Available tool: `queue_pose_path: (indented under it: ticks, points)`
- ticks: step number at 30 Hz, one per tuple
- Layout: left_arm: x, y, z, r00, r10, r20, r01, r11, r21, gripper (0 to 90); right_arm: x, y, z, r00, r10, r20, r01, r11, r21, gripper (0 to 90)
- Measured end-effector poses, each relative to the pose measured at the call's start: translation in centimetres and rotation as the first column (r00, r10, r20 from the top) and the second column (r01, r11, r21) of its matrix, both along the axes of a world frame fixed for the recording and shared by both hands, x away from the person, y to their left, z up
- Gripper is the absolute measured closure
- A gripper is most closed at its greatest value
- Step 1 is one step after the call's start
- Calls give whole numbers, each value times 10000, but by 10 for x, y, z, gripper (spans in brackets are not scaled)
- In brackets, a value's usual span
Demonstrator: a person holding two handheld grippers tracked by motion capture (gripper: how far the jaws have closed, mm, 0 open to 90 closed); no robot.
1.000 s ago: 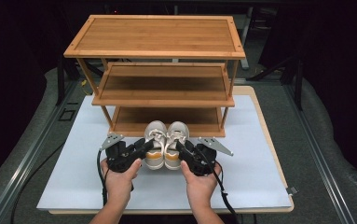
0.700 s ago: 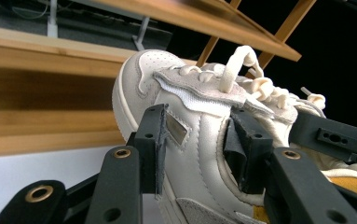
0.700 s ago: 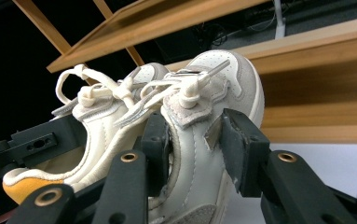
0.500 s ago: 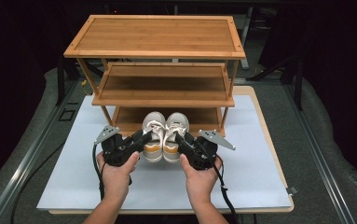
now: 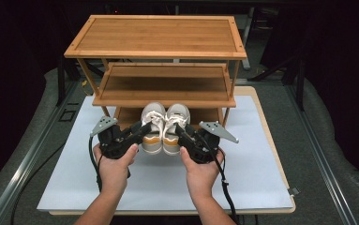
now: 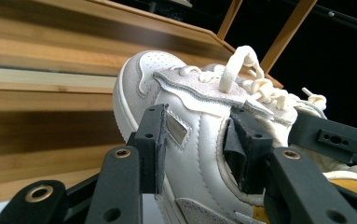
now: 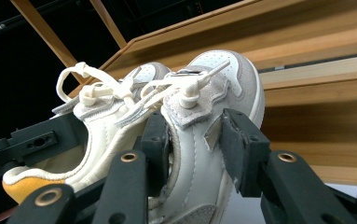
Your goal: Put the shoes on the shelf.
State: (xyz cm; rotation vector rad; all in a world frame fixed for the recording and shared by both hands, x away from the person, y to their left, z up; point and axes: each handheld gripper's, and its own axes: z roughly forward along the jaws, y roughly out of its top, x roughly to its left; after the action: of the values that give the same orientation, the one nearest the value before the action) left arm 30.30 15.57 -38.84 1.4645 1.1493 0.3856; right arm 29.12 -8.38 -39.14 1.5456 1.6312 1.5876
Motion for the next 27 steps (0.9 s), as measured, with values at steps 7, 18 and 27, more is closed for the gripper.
queue_pose_path:
  ticks: [7, 18, 27]
  points:
    - [9, 1, 7, 10000, 2, -41, -2, 10000, -30, 606, 8, 1, 10, 9999, 10, -110, -13, 9996, -278, 630]
    - [30, -1, 12, 10000, 57, 25, -57, 9999, -117, 606, 27, 2, 18, 10000, -15, 2, 15, 9992, -392, 631]
    - [47, -1, 19, 9999, 134, 88, -132, 9998, -168, 607, 47, 2, 26, 10000, 17, 84, -13, 9988, -492, 631]
